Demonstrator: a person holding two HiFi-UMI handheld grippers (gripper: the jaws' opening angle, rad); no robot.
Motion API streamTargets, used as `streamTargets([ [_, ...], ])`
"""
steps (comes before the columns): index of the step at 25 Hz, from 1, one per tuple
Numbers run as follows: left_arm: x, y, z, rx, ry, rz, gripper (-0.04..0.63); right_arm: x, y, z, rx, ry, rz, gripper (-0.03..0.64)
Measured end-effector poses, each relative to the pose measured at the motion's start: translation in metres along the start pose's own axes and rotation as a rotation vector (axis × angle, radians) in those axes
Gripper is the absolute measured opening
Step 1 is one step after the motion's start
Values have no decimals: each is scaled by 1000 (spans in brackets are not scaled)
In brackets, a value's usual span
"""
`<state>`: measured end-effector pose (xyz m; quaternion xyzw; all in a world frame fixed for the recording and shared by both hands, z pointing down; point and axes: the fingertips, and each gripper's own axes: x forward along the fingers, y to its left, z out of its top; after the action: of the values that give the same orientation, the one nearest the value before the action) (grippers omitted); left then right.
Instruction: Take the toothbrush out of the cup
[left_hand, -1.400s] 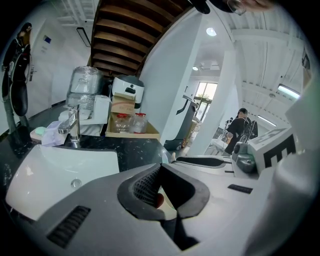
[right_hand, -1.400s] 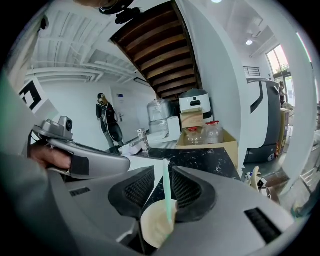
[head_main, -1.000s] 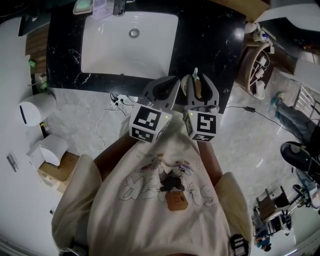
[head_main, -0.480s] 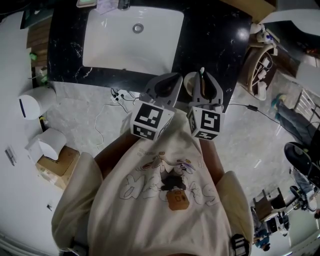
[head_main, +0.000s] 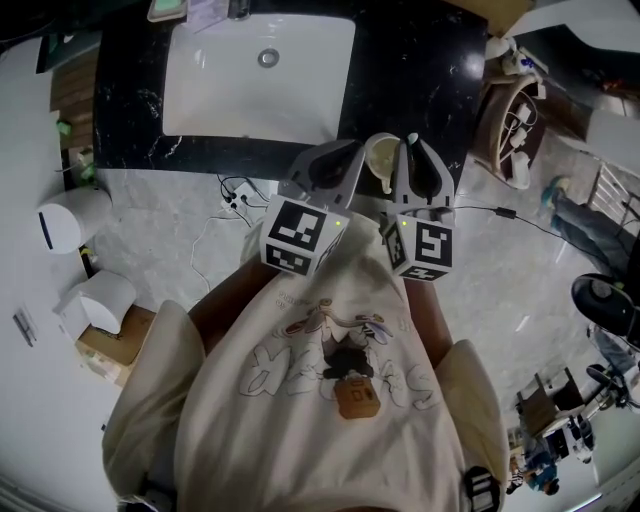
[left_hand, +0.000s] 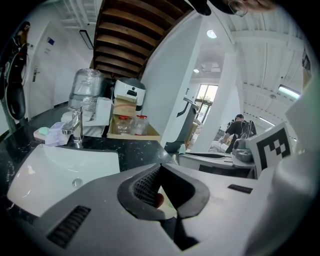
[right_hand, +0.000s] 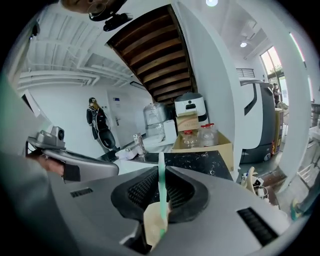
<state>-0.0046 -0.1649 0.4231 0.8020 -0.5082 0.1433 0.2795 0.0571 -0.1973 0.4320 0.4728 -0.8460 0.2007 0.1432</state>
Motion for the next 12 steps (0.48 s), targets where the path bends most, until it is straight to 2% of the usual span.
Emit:
streamTargets([
  [12,-18,-12,11,26,-36,-28,8,-42,6,37,-4,-124,-19,55],
])
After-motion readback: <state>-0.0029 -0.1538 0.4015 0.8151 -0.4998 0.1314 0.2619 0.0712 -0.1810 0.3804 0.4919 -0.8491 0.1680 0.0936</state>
